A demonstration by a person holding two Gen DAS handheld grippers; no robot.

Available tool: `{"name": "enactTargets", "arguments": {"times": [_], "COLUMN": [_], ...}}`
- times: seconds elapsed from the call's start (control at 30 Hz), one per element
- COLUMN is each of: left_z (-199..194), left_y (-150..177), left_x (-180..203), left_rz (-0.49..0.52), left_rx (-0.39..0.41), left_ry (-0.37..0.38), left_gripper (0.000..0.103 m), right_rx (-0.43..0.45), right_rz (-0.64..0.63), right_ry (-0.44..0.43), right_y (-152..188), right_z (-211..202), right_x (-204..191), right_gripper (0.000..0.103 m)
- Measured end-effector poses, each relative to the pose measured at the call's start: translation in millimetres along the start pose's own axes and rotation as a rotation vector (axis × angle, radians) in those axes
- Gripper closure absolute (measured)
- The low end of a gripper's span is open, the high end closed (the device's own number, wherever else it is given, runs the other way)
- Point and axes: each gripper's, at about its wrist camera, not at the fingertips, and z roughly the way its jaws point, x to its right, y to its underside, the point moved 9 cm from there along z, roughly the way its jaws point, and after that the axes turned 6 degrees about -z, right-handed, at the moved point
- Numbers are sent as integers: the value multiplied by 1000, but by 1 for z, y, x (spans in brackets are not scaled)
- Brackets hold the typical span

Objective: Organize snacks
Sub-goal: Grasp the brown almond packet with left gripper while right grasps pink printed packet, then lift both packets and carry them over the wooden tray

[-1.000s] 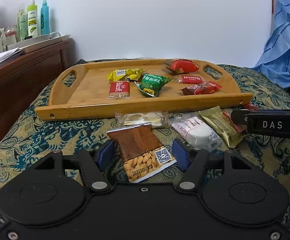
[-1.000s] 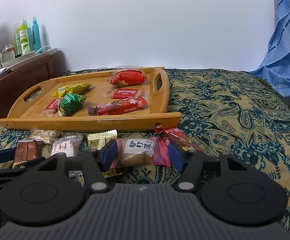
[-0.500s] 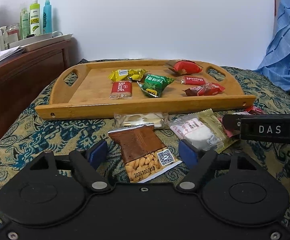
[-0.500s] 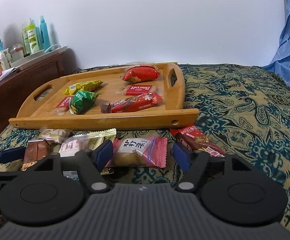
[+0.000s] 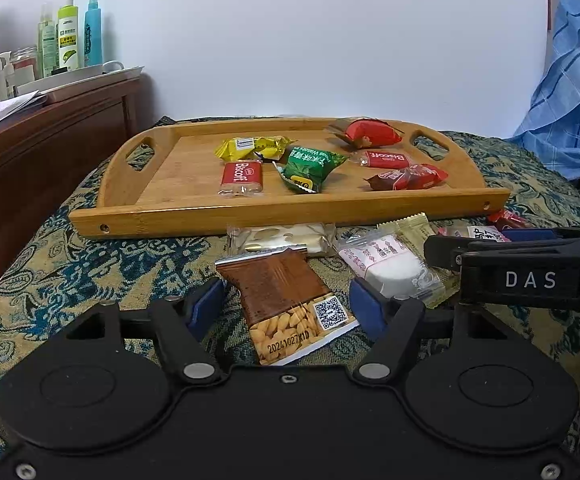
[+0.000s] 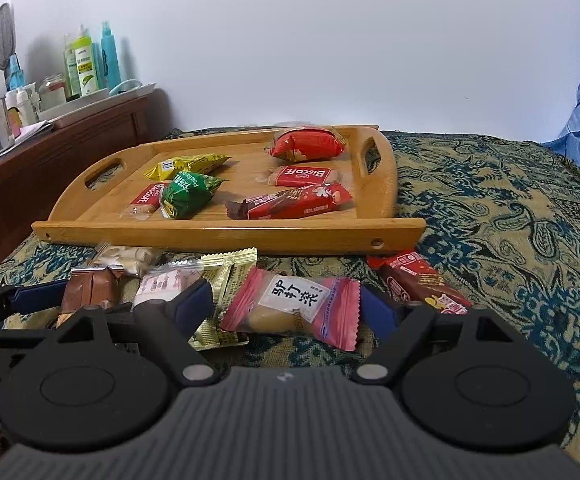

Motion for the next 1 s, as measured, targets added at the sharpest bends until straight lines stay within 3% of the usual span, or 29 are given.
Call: {"name": "enactTargets", "arguments": {"times": [0.23,0.47,0.6,1.0], "left_z": [0,-3,-5,-13], "left_y": [0,0,0,-1], "left_x": [1,3,3,0], "left_rz": [2,14,14,-2], "left_rx": [0,8,13,22], "left_ry": [0,14,15,16], "left_gripper": [36,52,54,60], "right_rx": [11,21,22,43], "right_rz": [-6,-40,-47,-41], "right_ry": [8,18,24,55], "right_y": [0,-1,0,-2], "right_z": [-1,-5,-7,-12], "right_x": [0,-3,-3,2], "right_gripper": [17,24,27,45]}}
